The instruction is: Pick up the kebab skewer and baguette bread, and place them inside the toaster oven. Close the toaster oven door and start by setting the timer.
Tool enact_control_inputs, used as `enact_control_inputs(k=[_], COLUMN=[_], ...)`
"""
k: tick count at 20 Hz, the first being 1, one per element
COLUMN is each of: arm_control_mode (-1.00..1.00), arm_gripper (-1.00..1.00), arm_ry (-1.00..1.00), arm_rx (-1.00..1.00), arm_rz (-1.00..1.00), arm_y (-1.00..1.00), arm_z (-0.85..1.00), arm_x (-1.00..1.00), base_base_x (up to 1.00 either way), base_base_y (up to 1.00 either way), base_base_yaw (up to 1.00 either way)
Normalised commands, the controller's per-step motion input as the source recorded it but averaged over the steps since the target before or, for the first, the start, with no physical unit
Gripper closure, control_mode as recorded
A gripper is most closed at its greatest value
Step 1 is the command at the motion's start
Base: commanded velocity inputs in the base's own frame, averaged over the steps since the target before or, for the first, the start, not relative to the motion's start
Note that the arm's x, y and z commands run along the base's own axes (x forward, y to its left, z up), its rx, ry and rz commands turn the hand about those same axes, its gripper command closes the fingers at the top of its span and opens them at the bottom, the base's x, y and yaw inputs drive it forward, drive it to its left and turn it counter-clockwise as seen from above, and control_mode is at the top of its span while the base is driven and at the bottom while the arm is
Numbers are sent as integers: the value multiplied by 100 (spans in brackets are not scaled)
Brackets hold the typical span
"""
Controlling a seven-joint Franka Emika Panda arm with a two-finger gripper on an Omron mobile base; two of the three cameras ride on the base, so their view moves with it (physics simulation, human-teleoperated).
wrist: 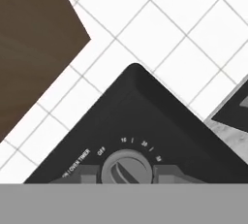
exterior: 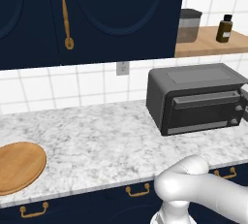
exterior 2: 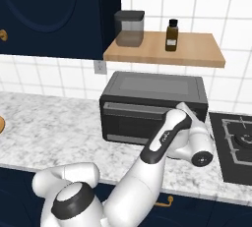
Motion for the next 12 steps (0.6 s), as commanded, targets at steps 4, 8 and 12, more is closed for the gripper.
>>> enact_control_inputs(k=[4, 8, 12], arm_control_mode=[-100, -100, -100], arm_gripper=[100, 100, 100], arm_ry=[-1, -2, -2], arm_rx=[23, 25, 27], arm_rz=[-4, -6, -6], arm_y=[-1, -3, -11], arm_z=[0, 0, 0], arm_x=[0, 0, 0], base_base_x=[0, 0, 0], base_base_y=[0, 0, 0], base_base_yaw=[0, 0, 0])
